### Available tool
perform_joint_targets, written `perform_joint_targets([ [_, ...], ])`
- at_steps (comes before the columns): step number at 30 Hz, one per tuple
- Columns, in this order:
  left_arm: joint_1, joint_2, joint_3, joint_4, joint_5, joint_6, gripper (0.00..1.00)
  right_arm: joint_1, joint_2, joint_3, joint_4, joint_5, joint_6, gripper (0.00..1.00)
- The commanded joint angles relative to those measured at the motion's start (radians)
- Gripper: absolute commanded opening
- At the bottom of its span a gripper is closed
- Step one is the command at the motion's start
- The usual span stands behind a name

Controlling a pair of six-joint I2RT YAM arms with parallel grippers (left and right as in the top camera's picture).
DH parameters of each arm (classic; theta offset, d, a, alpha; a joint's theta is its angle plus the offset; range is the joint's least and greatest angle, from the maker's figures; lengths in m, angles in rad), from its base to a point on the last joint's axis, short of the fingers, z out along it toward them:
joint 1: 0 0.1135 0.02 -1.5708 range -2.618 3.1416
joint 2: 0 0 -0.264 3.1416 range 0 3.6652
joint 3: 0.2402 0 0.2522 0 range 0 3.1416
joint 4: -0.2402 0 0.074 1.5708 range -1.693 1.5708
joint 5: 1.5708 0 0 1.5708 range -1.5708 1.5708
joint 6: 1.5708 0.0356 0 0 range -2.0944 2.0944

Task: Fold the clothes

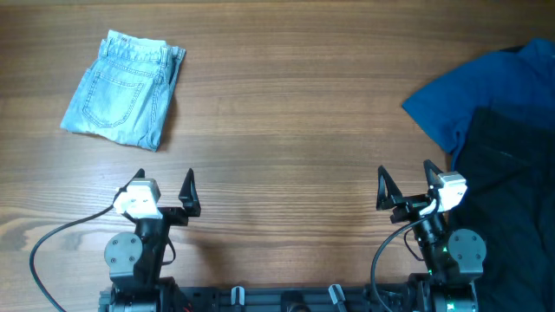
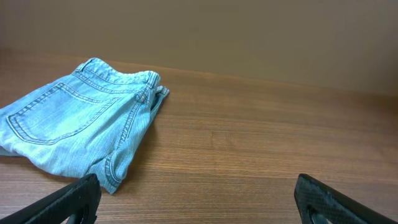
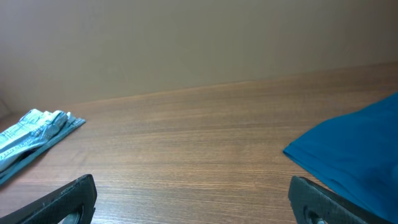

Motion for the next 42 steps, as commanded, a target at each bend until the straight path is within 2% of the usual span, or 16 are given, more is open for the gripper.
perform_joint_targets([
  [1, -0.005, -0.011, -0.008, 0.007, -0.006, -0.008, 1.0, -0.002, -0.008, 0.001, 0.005, -0.013, -0.01, 1.0],
  [42, -0.005, -0.011, -0.008, 0.007, -0.006, -0.008, 1.0, -0.002, -0.008, 0.001, 0.003, 0.03, -0.013, 1.0],
])
